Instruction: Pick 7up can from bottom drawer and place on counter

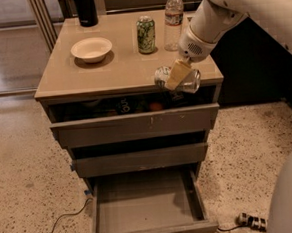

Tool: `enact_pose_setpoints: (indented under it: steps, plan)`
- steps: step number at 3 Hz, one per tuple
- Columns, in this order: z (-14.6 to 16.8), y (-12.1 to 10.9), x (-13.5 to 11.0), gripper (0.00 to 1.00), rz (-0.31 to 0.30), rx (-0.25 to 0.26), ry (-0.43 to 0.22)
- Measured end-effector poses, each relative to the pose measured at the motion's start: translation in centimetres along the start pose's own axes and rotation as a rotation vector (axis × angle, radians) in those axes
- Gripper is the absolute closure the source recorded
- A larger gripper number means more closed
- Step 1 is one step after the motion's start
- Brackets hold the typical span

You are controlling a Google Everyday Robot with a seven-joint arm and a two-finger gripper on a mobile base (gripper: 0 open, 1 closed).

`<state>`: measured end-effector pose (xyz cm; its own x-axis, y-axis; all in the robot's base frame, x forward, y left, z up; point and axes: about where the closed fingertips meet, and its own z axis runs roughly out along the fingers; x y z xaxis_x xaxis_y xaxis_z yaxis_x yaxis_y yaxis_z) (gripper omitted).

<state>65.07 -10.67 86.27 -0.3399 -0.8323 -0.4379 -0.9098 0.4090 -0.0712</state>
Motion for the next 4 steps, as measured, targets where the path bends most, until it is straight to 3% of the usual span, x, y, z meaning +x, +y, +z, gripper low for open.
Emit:
enact_pose_setpoints:
  steps: [2,4]
  plan:
    - [-0.5,-2.0,-1.6,1.0,-0.003,0.02,-0.033]
    - [1.9,-3.6,-4.4,1.0,-0.042,-0.002,-0.073]
